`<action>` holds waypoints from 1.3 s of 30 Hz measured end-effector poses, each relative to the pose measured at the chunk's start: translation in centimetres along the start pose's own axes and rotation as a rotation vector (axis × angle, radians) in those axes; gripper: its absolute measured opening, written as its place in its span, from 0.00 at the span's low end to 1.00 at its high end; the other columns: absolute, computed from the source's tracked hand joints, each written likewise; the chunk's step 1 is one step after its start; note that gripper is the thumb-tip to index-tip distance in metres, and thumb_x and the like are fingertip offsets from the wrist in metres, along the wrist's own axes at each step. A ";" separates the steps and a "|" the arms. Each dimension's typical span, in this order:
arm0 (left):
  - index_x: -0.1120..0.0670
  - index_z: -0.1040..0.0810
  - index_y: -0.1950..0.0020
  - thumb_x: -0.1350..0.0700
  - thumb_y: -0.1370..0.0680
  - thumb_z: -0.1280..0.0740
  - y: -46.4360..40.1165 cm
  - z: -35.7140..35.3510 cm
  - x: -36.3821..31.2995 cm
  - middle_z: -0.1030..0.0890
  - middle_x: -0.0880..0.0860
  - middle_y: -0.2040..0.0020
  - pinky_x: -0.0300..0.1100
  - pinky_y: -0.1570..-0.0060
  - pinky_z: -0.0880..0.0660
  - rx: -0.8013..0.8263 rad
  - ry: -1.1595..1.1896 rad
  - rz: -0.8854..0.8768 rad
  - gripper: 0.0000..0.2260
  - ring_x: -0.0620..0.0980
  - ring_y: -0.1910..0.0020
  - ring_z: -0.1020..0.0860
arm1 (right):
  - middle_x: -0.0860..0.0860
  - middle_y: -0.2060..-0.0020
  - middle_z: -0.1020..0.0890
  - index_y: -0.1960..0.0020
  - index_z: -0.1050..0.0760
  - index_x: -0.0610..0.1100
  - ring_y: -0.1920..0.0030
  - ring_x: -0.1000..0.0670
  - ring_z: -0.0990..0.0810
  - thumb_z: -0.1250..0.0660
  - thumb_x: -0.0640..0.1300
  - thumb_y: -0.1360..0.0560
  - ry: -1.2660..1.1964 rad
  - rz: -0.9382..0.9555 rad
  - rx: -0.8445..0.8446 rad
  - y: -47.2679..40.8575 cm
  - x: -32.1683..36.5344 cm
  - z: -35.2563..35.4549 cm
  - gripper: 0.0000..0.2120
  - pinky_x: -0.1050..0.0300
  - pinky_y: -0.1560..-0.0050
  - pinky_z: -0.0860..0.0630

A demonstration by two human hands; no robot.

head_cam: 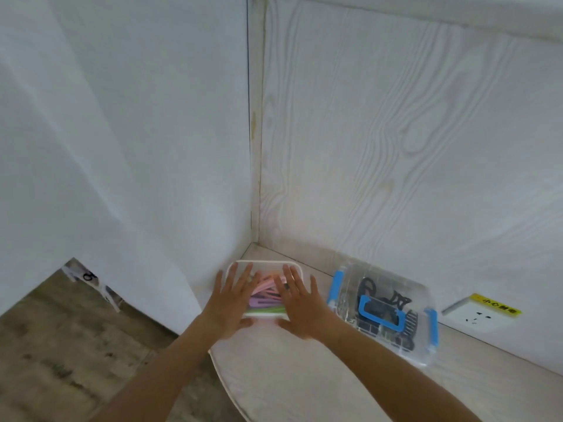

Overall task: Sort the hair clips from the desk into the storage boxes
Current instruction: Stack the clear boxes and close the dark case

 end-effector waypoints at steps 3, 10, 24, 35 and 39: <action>0.48 0.55 0.24 0.48 0.45 0.19 1.4 0.6 -2.0 0.38 0.64 0.27 0.59 0.42 0.29 -0.173 0.266 0.113 0.60 0.67 0.32 0.33 | 0.44 0.28 0.71 0.25 0.67 0.45 0.26 0.42 0.69 0.38 0.51 0.24 -0.416 -0.107 -0.021 0.2 1.2 0.5 0.43 0.39 0.27 0.57; 0.62 0.32 0.33 0.52 0.24 0.33 2.9 0.3 -2.3 0.25 0.62 0.39 0.52 0.42 0.28 -0.160 1.072 0.898 0.23 0.62 0.41 0.25 | 0.38 0.26 0.44 0.25 0.57 0.36 0.27 0.40 0.42 0.41 0.38 0.24 -1.339 -0.646 -0.161 0.1 2.2 1.5 0.34 0.48 0.27 0.42; 0.55 0.26 0.42 0.64 0.26 0.32 2.1 11.2 -10.5 0.23 0.54 0.45 0.49 0.43 0.27 -0.397 1.469 0.511 0.14 0.52 0.45 0.24 | 0.48 0.56 0.19 0.49 0.23 0.43 0.53 0.48 0.20 0.37 0.35 0.25 -1.660 -0.484 -0.474 14.2 -5.9 6.5 0.08 0.51 0.43 0.25; 0.56 0.25 0.45 0.59 0.23 0.35 -3.3 7.5 -19.4 0.19 0.53 0.50 0.47 0.51 0.25 -0.047 1.411 0.437 0.07 0.49 0.53 0.24 | 0.47 0.54 0.22 0.40 0.30 0.39 0.56 0.48 0.22 0.35 0.38 0.25 -1.528 -0.837 -0.750 19.9 -15.1 0.8 0.14 0.56 0.55 0.25; 0.57 0.25 0.49 0.59 0.22 0.35 -3.7 7.2 -19.1 0.20 0.43 0.73 0.50 0.47 0.25 -0.080 1.377 0.439 0.04 0.53 0.54 0.22 | 0.50 0.59 0.22 0.44 0.28 0.43 0.55 0.47 0.20 0.35 0.40 0.24 -1.511 -0.857 -0.772 19.7 -15.4 0.6 0.09 0.44 0.47 0.22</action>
Point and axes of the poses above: each hand's wrist, its own y-axis away from the middle knuckle, its own z-axis out of the back of the hand, x = y × z, the point moved 2 cm from there along -y, towards the middle knuckle
